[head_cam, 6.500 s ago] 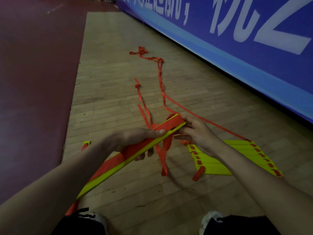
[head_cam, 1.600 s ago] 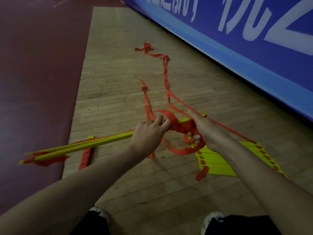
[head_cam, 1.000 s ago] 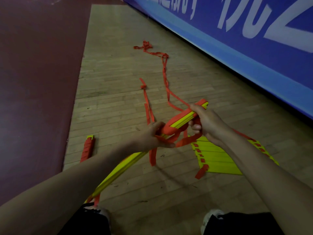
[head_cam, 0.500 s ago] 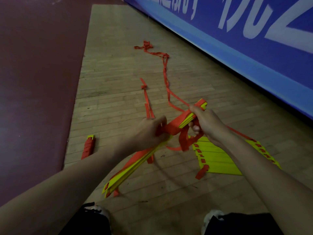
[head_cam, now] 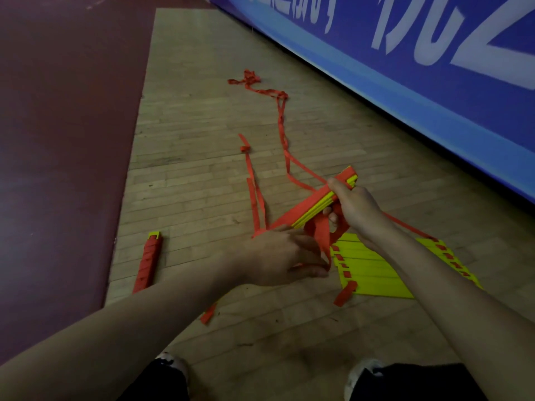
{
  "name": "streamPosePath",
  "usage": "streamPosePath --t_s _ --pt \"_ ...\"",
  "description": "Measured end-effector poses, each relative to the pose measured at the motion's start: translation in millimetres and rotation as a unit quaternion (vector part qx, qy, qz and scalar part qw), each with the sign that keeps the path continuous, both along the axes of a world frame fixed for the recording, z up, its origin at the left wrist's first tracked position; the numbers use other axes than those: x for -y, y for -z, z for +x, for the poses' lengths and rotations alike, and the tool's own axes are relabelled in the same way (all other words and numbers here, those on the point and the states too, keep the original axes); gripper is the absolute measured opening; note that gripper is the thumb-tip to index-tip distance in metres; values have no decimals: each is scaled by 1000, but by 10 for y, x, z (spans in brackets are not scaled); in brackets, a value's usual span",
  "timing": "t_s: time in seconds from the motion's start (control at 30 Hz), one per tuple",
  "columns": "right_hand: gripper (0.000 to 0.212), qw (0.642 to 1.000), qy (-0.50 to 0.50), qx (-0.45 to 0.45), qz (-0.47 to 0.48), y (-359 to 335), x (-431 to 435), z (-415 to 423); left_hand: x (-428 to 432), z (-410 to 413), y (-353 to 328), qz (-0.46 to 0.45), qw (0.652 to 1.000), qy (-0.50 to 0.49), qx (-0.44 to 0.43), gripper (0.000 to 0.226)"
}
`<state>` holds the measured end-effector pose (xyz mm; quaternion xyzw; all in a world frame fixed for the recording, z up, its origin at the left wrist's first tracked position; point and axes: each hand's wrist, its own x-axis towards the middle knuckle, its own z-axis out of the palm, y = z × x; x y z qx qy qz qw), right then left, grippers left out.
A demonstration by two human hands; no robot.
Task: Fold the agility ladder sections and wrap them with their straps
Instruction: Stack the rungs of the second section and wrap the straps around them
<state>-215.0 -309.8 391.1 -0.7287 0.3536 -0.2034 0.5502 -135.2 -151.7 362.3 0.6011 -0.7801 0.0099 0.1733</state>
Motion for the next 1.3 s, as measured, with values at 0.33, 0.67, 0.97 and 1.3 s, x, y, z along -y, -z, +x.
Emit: streamPosePath --t_s 0.33,0.67,0.97,1.3 --pt "50 988 -105 90 62 -58 -116 19 120 312 -192 47 834 -297 -462 39" --pt "45 960 -180 131 172 -115 -240 9 -30 355 -424 129 745 -222 -616 32" --pt "21 936 -240 118 229 -162 -235 -33 -69 478 -405 135 705 -182 -672 44" --pt "16 960 -240 17 142 -172 -226 -75 -70 461 -414 147 701 -180 -674 32"
